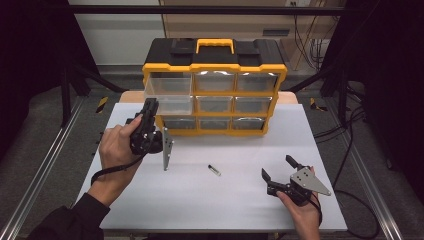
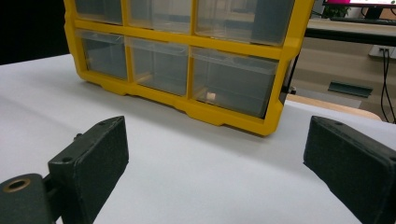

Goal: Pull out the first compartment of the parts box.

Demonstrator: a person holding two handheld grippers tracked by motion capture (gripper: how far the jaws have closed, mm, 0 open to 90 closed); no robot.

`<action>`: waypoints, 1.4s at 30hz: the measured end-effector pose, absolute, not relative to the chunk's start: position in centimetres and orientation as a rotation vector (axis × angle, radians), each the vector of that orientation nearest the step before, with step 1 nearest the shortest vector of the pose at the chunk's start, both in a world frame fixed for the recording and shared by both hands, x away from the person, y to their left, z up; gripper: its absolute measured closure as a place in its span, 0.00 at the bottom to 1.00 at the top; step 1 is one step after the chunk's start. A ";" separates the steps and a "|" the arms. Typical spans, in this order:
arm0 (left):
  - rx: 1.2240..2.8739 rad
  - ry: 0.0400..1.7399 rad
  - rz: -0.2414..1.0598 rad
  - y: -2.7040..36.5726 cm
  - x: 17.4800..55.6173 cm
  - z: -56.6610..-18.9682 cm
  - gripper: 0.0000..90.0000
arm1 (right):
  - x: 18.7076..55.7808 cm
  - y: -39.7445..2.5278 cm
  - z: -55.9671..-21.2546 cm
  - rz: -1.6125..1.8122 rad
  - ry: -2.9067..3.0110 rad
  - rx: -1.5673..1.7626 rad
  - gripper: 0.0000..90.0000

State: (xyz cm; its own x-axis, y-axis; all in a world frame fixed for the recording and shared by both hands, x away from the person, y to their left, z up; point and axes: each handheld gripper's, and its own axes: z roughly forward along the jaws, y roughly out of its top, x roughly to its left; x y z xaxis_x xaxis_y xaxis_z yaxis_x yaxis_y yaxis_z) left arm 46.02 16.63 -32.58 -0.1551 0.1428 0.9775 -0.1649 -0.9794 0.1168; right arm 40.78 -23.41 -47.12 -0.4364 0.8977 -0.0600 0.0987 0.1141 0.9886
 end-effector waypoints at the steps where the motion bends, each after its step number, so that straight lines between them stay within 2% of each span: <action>1: 1.897 -0.025 2.243 16.6 46.0 -32.6 0.87 | 40.8 -23.4 -47.1 1.397 1.670 0.985 0.07; 8: 1.891 0.003 2.206 16.6 46.0 -32.4 0.83 | 40.8 -23.4 -47.1 1.394 1.672 0.981 0.07; 10: 1.889 0.024 2.183 16.5 45.9 -32.3 0.76 | 40.8 -23.4 -47.1 1.394 1.670 0.980 0.07; 12: 1.899 0.066 2.151 16.3 45.9 -32.2 0.60 | 40.8 -23.4 -47.1 1.395 1.669 0.983 0.07; 13: 1.889 0.087 2.121 16.3 45.8 -32.1 0.57 | 40.8 -23.4 -47.1 1.396 1.669 0.983 0.07; 16: 1.841 0.160 2.068 16.5 45.3 -32.0 0.49 | 40.8 -23.4 -47.1 1.396 1.670 0.984 0.07; 17: 1.809 0.233 1.977 16.7 45.0 -31.9 0.47 | 40.8 -23.4 -47.1 1.396 1.669 0.983 0.07; 20: 1.792 0.324 1.854 17.1 44.5 -31.8 0.41 | 40.8 -23.4 -47.1 1.396 1.669 0.987 0.07; 26: 1.769 0.409 1.701 17.9 43.6 -32.6 0.29 | 40.9 -23.1 -47.2 1.386 1.674 0.989 0.07; 36: 1.766 0.586 1.499 19.5 43.3 -34.6 0.20 | 41.1 -22.9 -47.2 1.330 1.668 1.015 0.05; 38: 1.774 0.634 1.415 20.0 43.5 -36.0 0.18 | 41.1 -22.8 -47.2 1.325 1.679 1.018 0.05; 42: 1.792 0.653 1.367 20.6 43.3 -37.6 0.17 | 41.2 -22.7 -47.1 1.330 1.736 1.054 0.09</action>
State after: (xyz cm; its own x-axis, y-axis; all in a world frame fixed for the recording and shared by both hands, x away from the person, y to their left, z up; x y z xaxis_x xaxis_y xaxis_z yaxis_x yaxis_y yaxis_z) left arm 43.32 20.59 -37.60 0.2908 0.7774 0.5577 -0.0544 -0.5685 0.8209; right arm 41.21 -22.66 -47.07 -0.4249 0.9038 -0.0508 0.1859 0.1420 0.9723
